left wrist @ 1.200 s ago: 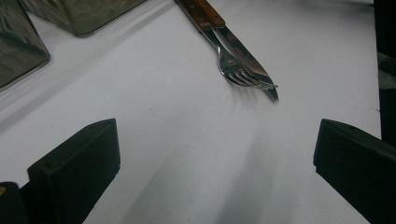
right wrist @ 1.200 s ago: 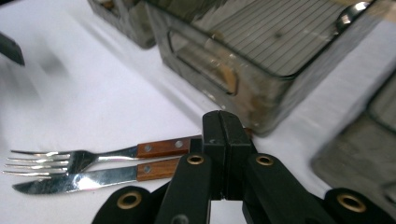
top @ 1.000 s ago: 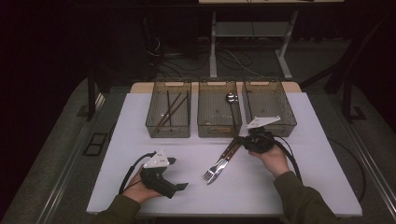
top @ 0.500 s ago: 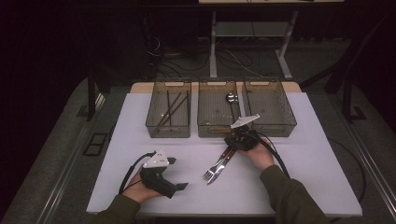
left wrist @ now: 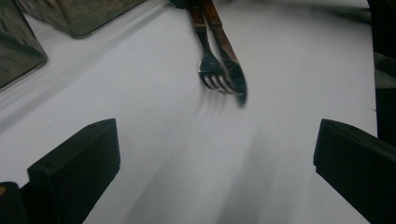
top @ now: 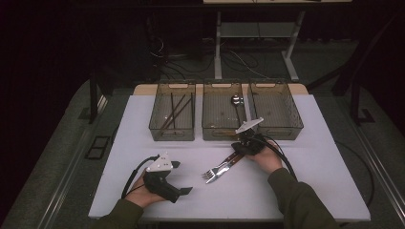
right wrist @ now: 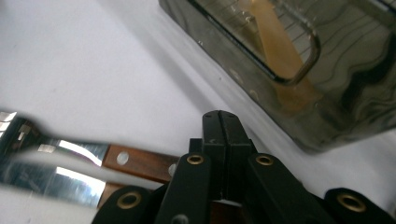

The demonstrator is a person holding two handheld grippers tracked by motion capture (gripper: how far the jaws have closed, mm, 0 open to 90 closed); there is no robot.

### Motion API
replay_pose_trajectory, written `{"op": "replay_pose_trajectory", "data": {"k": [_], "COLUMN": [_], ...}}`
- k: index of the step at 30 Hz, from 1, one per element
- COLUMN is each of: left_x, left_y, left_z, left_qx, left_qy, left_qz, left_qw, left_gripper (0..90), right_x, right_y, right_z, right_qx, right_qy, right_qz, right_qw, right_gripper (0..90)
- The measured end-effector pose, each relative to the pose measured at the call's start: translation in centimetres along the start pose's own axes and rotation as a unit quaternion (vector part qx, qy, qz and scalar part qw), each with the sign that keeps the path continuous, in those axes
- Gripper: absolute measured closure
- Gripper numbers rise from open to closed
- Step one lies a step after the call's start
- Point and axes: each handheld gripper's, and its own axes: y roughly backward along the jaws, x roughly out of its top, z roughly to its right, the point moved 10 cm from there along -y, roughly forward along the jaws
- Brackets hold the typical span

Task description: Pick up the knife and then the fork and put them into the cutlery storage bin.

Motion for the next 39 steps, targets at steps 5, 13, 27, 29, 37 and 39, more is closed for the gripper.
{"op": "replay_pose_trajectory", "data": {"k": [5, 13, 27, 29, 37, 39], "left_x": [0.0, -0.1, 0.0, 0.0, 0.0, 0.0], "left_y": [0.0, -0.1, -0.1, 0.0, 0.0, 0.0], "left_z": [0.0, 0.0, 0.1, 0.1, 0.1, 0.0], "left_qx": [0.0, -0.001, 0.0, -0.001, 0.0, 0.002], "left_qy": [-0.001, -0.001, -0.002, -0.002, -0.003, -0.001], "left_qz": [-0.002, -0.002, 0.0, 0.0, -0.001, -0.001], "left_qw": [1.0, 1.0, 1.0, 1.0, 1.0, 1.0], "left_gripper": [0.0, 0.0, 0.0, 0.0, 0.0, 0.0], "right_x": [-0.8, -1.6, -2.5, -2.7, -3.4, -3.5], "right_y": [0.6, 1.2, 2.1, 2.3, 2.7, 2.8], "right_z": [-0.2, -0.5, -1.3, -1.5, -2.3, -2.4], "right_qx": [0.009, 0.019, 0.026, 0.027, 0.029, 0.029], "right_qy": [0.005, 0.01, 0.023, 0.025, 0.036, 0.038], "right_qz": [-0.004, -0.005, -0.012, -0.015, -0.026, -0.026], "right_qw": [0.9999, 0.9998, 0.9993, 0.9992, 0.9986, 0.9985], "right_gripper": [89.6, 89.6, 89.6, 89.6, 89.5, 89.6]}}
